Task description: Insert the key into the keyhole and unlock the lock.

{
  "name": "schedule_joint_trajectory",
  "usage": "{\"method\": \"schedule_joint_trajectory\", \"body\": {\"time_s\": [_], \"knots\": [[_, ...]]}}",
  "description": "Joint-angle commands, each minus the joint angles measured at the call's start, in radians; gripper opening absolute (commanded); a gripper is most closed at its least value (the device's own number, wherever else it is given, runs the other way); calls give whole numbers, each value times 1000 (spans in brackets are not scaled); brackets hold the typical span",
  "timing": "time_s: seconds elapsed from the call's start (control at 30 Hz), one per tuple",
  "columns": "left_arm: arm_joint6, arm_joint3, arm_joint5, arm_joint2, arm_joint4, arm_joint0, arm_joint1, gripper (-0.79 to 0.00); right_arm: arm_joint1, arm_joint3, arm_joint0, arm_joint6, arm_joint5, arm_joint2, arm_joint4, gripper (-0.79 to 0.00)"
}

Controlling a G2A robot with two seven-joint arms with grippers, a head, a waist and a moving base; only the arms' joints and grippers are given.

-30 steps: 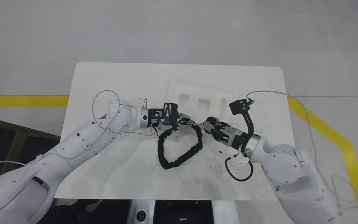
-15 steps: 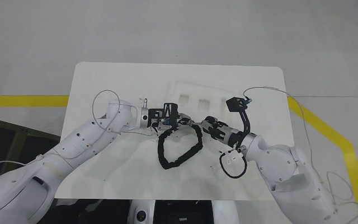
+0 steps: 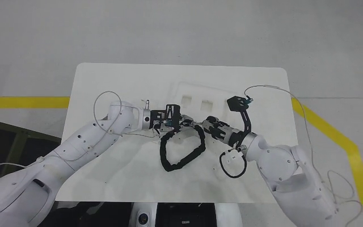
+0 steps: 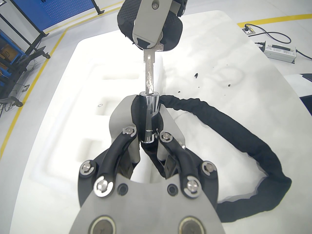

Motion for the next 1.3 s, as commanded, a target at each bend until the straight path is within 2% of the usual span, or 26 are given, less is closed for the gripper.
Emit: {"method": "schedule_joint_trajectory", "body": {"time_s": [0.0,0.53,0.87,1.27], "knots": [[0,0,0,0,0,0,0,-785,0,-3,1,1,7,0,-6,-785],[0,0,0,0,0,0,0,-785,-9,1,42,21,52,-50,-57,-785],[0,0,0,0,0,0,0,-785,-15,5,115,106,92,-87,-104,-785],[0,0,0,0,0,0,0,-785,-23,28,154,142,113,-110,-109,-785]]}}
